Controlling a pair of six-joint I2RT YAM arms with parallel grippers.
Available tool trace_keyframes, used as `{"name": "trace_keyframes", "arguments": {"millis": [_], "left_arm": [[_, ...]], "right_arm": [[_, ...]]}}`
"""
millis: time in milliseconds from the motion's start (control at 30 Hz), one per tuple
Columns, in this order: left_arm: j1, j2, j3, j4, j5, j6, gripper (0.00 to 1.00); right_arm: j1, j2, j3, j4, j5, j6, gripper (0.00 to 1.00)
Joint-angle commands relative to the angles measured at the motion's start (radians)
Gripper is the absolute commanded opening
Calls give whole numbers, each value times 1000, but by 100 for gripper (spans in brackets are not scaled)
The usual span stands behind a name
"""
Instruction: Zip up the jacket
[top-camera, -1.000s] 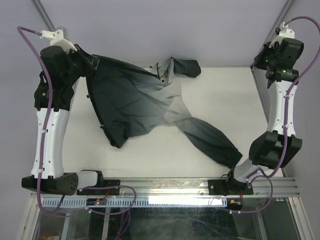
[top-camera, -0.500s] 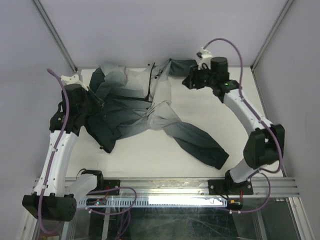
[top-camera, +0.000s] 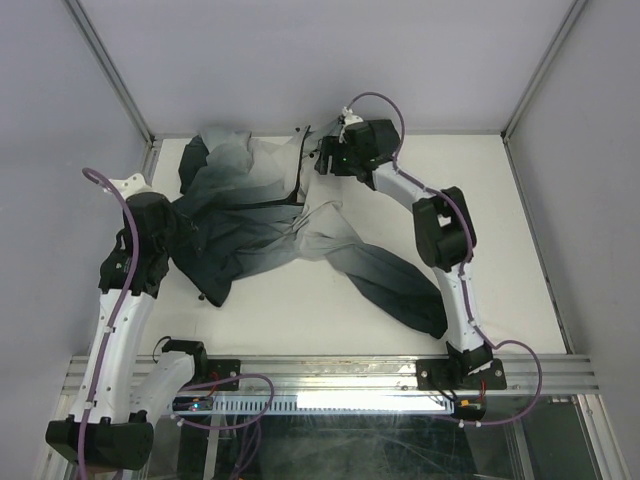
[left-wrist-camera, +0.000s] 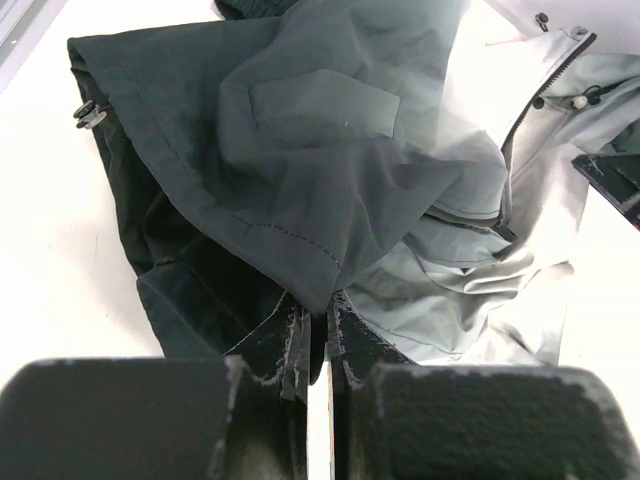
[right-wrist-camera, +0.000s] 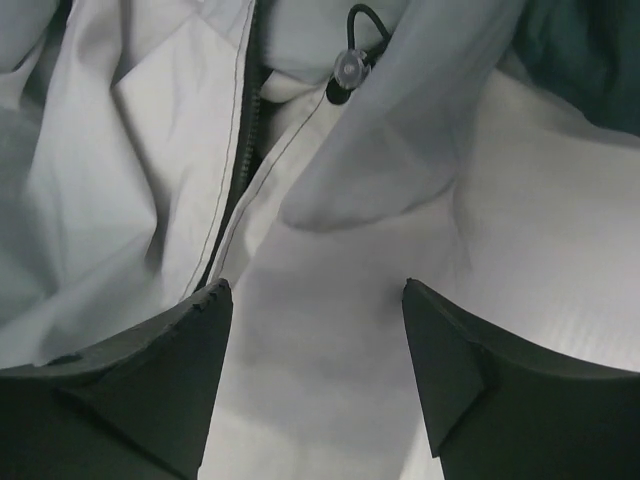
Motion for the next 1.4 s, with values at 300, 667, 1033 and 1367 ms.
{"name": "trace_keyframes", "arguments": {"millis": [300,667,1033,1367], "left_arm": [[2,81,50,103,-31,33,0],[3,156,251,168,10,99,0],[4,123,7,177,176,-38,0],[3,72,-184,207,126,-96,0]], "right_arm": [[-61,16,10,53,190,50,10],[-413,-610,-540,122,4,100,0],[-392,-973,-1005,-41,24,117,44],[-138,-1038,-822,-211,255,12,60]]}}
